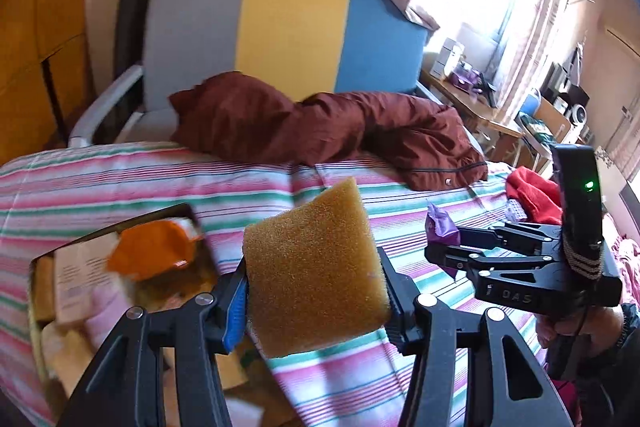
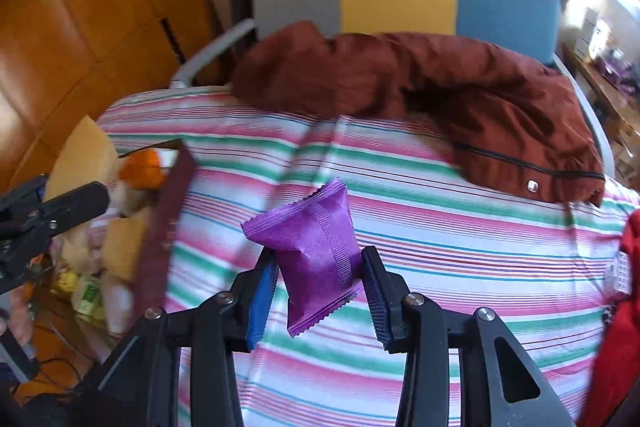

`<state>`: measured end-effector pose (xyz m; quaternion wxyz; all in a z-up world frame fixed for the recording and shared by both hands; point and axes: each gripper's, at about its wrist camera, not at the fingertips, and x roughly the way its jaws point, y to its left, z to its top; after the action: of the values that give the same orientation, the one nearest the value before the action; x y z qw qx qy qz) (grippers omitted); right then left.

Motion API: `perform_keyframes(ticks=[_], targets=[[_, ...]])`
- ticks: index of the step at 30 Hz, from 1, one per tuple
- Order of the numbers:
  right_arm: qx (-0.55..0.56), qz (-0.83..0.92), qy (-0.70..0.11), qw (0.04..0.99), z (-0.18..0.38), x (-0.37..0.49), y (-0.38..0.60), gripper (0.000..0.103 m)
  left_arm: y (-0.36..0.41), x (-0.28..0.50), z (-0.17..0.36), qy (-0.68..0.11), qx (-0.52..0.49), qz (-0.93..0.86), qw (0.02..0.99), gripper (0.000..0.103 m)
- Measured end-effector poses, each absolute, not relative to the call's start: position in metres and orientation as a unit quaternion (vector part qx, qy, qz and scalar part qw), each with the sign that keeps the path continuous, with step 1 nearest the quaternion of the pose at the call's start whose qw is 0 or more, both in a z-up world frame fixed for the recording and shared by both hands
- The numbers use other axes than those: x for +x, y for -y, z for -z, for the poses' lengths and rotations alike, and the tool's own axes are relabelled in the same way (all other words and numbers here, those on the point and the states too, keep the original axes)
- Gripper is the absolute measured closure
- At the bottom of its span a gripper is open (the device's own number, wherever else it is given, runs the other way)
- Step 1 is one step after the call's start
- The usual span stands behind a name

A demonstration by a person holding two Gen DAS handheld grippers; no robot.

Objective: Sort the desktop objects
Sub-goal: 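Place the yellow sponge and purple sachet into the gold tray with both grippers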

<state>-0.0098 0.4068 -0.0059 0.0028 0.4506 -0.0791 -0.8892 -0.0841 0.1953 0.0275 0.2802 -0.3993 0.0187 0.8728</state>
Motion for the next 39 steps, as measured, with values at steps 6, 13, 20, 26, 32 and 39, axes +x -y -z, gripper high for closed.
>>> perform_keyframes(ticks=[6,13,20,26,32,39], targets=[[0.437,0.895,0.08,0.043,0.0,-0.01,-0.349,0.061,-0.135,-0.067,-0.026,-0.011,-0.383,-0.892,0.241,0.048],[0.42,0.898,0.094,0.088,0.0,-0.007,-0.288,0.061,-0.07,-0.053,-0.012,0.007,-0.377,-0.906,0.19,0.048],[0.418,0.895,0.095,0.126,0.007,-0.005,-0.238,0.061,-0.01,-0.04,0.009,0.047,-0.386,-0.91,0.144,0.048],[0.422,0.89,0.095,0.141,0.014,-0.017,-0.21,0.061,0.004,-0.029,0.025,0.043,-0.387,-0.912,0.133,0.048],[0.426,0.889,0.095,0.139,0.013,-0.032,-0.196,0.06,-0.012,-0.02,0.028,0.01,-0.37,-0.918,0.144,0.048],[0.429,0.888,0.094,0.134,0.011,-0.046,-0.193,0.06,-0.022,-0.018,0.03,-0.006,-0.363,-0.921,0.142,0.048]])
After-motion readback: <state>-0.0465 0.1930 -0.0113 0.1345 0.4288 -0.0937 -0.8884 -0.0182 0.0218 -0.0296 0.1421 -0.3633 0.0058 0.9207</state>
